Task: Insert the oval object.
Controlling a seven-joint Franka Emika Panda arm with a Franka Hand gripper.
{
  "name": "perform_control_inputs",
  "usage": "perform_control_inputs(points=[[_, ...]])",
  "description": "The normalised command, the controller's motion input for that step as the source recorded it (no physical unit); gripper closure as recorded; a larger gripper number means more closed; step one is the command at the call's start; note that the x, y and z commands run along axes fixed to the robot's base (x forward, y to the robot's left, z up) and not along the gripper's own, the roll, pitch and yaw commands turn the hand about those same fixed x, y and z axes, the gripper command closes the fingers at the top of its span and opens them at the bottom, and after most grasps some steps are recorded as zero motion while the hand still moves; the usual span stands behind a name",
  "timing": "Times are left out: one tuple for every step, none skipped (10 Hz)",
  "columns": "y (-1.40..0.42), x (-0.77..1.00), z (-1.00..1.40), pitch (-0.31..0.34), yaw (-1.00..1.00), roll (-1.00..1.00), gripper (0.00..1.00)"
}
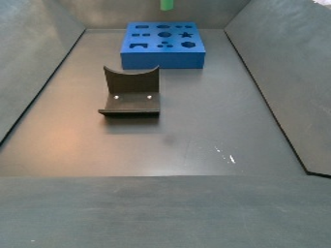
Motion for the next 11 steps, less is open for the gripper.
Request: perform_control_inputs(points=[[-0.1,0.0,-0.11,0.0,-1.0,0.05,1.0],[-0.1,0.0,-0.08,0.0,-1.0,0.04,1.0],[-0.1,0.0,-0.07,0.0,-1.0,0.04,1.0],[-0.1,0.0,-0.04,0.0,-1.0,0.03,1.0],[-0.1,0.0,-0.01,0.0,-1.0,0.02,1.0],[-0.11,0.0,-0.01,0.0,-1.0,0.02,1.0],[-0.11,0.0,-0.01,0.0,-1.0,0.02,1.0],[-0.11,0.0,-0.01,0.0,-1.0,0.02,1.0],[-0.12,0.18,-0.02,0.0,-0.85,0.02,1.0],[-0.15,0.31,-0.11,-0.017,-0.74,0.07,1.0],[-0.15,0.31,-0.18,-0.021,-0.73,0.1,1.0]])
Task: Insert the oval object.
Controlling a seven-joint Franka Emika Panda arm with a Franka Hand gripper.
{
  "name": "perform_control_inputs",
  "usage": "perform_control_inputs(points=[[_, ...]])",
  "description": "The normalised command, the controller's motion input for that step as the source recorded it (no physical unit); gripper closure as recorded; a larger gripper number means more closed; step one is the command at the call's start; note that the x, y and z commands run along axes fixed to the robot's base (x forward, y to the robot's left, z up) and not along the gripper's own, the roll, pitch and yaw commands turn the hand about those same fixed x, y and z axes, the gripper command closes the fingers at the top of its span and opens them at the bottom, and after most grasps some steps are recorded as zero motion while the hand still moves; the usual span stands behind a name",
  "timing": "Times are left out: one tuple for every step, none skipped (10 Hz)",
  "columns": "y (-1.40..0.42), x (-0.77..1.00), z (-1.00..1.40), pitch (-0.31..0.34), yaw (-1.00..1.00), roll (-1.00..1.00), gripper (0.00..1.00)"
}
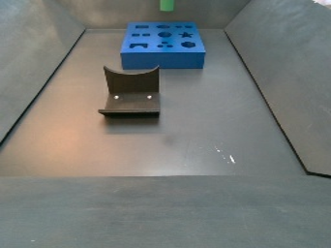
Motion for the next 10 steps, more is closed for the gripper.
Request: perform_control_inputs(points=[[0.0,0.07,-0.31,-0.049,-0.29,0.1,1.0],[0.04,0.0,-0.37,-0.049,0.0,0.23,1.0],[0.0,-0.13,-0.42,-0.054,0.03,0.26,1.0],[0.03,0.0,-0.43,-0.024,0.01,0.22,1.0],[0.04,0.01,-0.44,-0.04,0.0,0.14,1.0],[0.05,0.1,-0.39,0.0,0.0,0.08,1.0],[0.05,0.21,-0.29,0.0,0.0,0.05,1.0],[0.08,0.19,-0.23,0.006,0.0,0.05,1.0],[0.09,0.13,-0.25,0.0,0.0,0.04,1.0],[0.08,0.12,-0.27,0.0,0.0,0.02,1.0]])
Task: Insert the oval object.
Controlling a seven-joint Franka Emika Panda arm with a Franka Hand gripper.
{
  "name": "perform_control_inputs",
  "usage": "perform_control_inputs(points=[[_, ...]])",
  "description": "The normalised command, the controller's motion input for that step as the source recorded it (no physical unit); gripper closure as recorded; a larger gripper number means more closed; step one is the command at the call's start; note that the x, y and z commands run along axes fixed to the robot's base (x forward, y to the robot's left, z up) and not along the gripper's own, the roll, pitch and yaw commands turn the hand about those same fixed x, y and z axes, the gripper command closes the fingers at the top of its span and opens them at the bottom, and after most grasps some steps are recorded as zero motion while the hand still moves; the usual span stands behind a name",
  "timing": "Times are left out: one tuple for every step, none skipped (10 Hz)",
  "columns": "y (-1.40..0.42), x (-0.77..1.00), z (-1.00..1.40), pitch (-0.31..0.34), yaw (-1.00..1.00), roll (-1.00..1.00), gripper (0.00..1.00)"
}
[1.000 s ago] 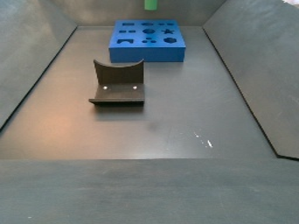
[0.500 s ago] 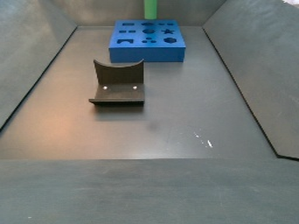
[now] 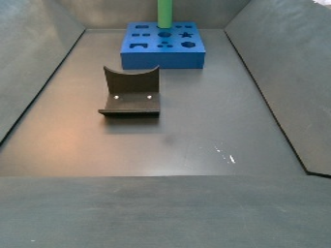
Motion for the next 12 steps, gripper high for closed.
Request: perform_control_inputs(points=[[0.06,0.13,-0.3,0.0,0.0,0.0,1.0],[0.0,0.05,-0.31,-0.04,0.0,0.0,1.0],[-0.01,0.0,-0.28,-0.074,0.0,-0.11,1.0],[-0.07,0.0,-0.22,-0.081,0.03,-0.2,1.0],[-0.07,0.03,-0.19,-0.064,0.04,-0.23,1.0],[-0.07,0.06,-0.2,-0.057,0.03,-0.24,1.0],[-0.01,0.08,-0.25,-0.093,0.0,-0.19,1.0],[0.0,0.09,-0.31,-0.097,0.0,-0.13,1.0],[0.0,0.0,-0.27,-0.091,0.0,-0.08,1.0],[0.0,0.0,-0.26,-0.076,0.0,-0.03,1.0],[0.0,0.0,-0.3,-0.079,0.0,0.0,1.0],[0.0,0.0,-0.33,-0.077,0.0,0.0,1.0]])
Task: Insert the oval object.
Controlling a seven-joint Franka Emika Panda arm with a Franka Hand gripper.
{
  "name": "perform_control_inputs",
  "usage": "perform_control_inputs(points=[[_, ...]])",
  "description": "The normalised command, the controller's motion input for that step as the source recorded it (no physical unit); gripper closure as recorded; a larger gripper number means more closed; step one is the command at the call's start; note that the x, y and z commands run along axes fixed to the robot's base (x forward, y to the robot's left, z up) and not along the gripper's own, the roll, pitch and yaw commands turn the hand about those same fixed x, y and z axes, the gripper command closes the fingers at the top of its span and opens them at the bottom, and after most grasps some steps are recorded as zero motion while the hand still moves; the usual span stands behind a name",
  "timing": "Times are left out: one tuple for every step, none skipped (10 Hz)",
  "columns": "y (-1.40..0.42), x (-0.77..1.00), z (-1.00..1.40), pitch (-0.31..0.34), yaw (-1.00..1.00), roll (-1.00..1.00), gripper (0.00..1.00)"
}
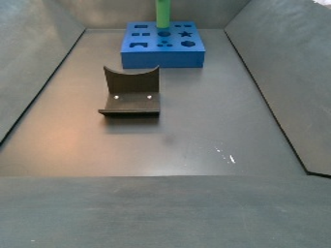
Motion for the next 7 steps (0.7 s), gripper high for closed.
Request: perform_control_inputs(points=[[0.0,0.0,-0.31,-0.07,0.0,0.0,1.0],[0.0,0.0,-0.31,-0.069,0.0,0.0,1.0],[0.0,0.0,-0.31,-0.069,0.0,0.0,1.0],[0.0,0.0,-0.3,-0.057,0.0,0.0,1.0],[0.0,-0.11,-0.08,-0.036,0.0,0.0,1.0],[0.0,0.0,0.0,0.0,0.0,-0.01,1.0],[0.0,0.0,0.0,0.0,0.0,0.0,1.0]])
